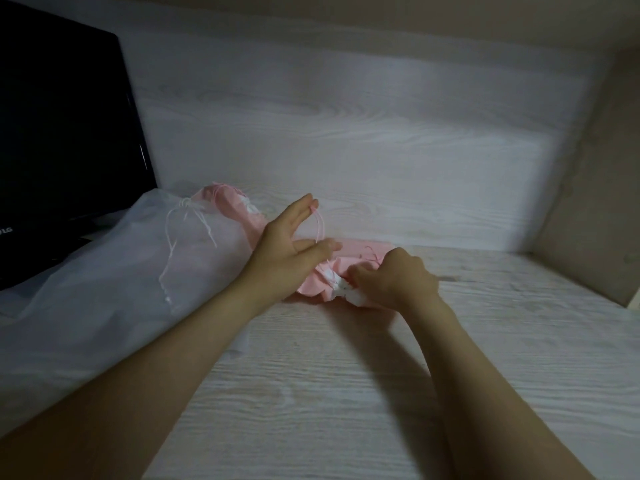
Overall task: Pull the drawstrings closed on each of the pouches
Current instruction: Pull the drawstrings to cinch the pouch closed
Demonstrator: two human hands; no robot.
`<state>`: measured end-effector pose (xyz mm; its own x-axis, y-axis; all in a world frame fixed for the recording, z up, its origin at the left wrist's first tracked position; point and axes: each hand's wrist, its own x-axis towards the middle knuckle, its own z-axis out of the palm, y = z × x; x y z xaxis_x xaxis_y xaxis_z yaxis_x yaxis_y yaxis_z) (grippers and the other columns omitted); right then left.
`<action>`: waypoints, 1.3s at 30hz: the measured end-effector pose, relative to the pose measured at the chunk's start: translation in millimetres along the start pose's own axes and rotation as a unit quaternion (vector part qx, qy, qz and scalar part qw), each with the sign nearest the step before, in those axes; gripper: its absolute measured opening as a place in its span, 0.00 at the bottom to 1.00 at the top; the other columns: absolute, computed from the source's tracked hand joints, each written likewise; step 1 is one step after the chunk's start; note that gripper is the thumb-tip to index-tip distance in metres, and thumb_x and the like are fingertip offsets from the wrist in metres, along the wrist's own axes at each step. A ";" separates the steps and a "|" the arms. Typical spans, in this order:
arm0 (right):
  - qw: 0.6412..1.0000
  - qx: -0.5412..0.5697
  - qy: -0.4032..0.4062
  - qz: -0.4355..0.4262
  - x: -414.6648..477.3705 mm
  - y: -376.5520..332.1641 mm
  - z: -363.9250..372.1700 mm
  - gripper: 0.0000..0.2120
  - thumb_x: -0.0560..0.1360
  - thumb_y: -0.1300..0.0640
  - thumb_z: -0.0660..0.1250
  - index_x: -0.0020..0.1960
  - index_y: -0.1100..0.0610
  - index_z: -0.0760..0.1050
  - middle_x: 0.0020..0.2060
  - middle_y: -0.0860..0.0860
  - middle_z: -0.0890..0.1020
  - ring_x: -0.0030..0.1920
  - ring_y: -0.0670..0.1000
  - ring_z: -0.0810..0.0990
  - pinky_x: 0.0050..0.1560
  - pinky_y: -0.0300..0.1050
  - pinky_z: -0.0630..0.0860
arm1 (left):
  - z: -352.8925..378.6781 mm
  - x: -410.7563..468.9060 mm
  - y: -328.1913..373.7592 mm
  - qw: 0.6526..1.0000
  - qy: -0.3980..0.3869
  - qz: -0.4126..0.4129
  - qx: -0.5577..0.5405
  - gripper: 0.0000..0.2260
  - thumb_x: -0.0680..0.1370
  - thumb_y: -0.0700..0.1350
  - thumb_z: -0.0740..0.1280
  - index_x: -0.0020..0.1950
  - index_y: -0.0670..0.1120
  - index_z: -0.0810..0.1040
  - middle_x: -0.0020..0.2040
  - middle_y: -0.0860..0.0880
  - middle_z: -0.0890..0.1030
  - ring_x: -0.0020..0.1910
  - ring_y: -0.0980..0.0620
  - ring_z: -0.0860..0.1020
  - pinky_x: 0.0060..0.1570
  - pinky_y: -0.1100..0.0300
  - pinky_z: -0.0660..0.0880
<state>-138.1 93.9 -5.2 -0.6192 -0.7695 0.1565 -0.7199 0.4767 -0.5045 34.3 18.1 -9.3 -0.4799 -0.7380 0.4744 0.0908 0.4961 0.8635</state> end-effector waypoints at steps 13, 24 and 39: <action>0.925 0.364 -0.082 0.074 4.8 -0.1 -10.6 0.09 0.71 0.55 0.70 0.44 0.61 0.81 0.33 0.54 0.80 0.30 0.52 0.75 0.32 0.41 0.69 | 11.2 -7.0 -4.7 0.991 -0.095 -0.097 0.004 0.34 0.81 0.30 0.65 0.84 0.52 0.62 0.80 0.57 0.68 0.37 0.47 0.84 0.35 0.61 0.76; 0.856 0.512 0.066 -0.029 -6.9 -5.7 -27.4 0.08 0.79 0.60 0.69 0.47 0.65 0.84 0.33 0.51 0.87 0.28 0.42 0.81 0.35 0.35 0.75 | 7.1 -4.5 -9.3 0.995 -0.091 -0.027 0.016 0.24 0.87 0.32 0.54 0.80 0.50 0.69 0.74 0.50 0.77 0.26 0.53 0.74 0.31 0.59 0.70; 0.898 0.353 0.055 -0.256 -13.7 -18.8 -9.4 0.13 0.85 0.47 0.61 0.58 0.51 0.82 0.47 0.46 0.89 0.51 0.47 0.88 0.54 0.60 0.84 | 8.9 -16.0 14.8 0.980 -0.169 -0.080 -0.068 0.10 0.86 0.36 0.63 0.61 0.30 0.79 0.48 0.37 0.84 0.28 0.57 0.80 0.34 0.67 0.77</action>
<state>-119.0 99.4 10.1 -0.3193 -0.7455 0.5850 -0.5651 -0.3458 -0.7490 35.5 41.3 -5.7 -0.7575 -0.5960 0.2664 0.0949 0.3032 0.9482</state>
